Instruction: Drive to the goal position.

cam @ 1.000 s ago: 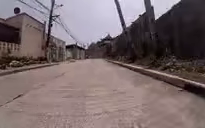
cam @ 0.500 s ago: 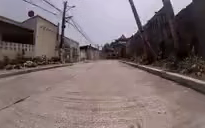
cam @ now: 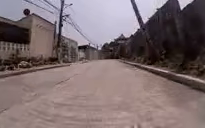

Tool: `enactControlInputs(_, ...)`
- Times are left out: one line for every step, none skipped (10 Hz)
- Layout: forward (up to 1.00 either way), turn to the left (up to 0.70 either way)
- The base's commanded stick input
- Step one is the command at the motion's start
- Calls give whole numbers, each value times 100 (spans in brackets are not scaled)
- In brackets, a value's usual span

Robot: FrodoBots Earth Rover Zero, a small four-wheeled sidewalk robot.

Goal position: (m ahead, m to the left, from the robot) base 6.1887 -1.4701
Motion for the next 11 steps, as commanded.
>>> enactControlInputs(100,0)
enactControlInputs(100,0)
enactControlInputs(100,0)
enactControlInputs(100,0)
enactControlInputs(100,0)
enactControlInputs(100,0)
enactControlInputs(100,0)
enactControlInputs(100,0)
enactControlInputs(100,0)
enactControlInputs(100,0)
enactControlInputs(100,0)
